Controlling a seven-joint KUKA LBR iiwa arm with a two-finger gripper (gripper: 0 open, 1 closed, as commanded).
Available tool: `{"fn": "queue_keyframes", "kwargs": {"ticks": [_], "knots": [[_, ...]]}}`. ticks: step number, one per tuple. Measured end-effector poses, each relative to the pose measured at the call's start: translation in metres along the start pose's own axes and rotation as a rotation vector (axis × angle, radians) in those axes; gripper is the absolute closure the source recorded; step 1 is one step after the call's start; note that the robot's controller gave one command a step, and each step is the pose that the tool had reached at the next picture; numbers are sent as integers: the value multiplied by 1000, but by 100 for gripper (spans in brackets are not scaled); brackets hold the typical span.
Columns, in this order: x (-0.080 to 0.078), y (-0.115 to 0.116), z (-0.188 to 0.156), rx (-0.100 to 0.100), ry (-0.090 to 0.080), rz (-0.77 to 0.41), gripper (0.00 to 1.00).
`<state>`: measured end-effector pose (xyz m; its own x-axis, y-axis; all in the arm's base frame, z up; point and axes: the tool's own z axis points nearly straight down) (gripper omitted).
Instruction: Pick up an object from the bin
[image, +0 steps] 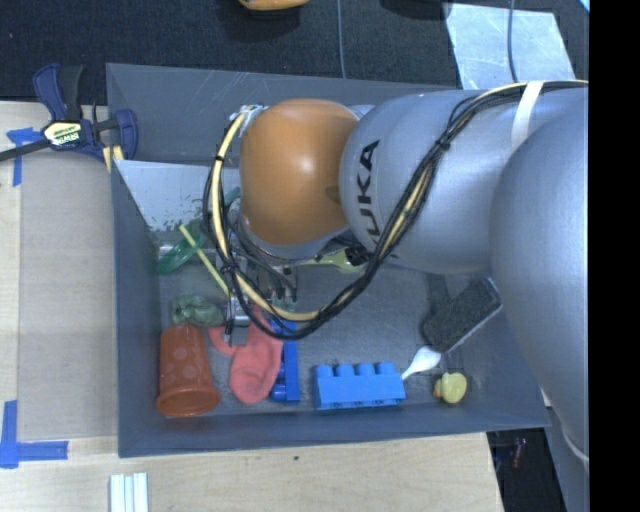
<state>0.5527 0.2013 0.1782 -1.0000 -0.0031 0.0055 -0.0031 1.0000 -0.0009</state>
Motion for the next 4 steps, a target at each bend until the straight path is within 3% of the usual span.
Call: {"fn": "queue_keyframes", "kwargs": {"ticks": [1, 2, 3, 4], "knots": [[-2, -1, -5, -2, -8, 4, 0], [-38, 8, 62, -4, -12, 109, 0], [-69, 20, 52, -5, -15, 136, 0], [-56, 20, 56, -5, -11, 329, 0]]}}
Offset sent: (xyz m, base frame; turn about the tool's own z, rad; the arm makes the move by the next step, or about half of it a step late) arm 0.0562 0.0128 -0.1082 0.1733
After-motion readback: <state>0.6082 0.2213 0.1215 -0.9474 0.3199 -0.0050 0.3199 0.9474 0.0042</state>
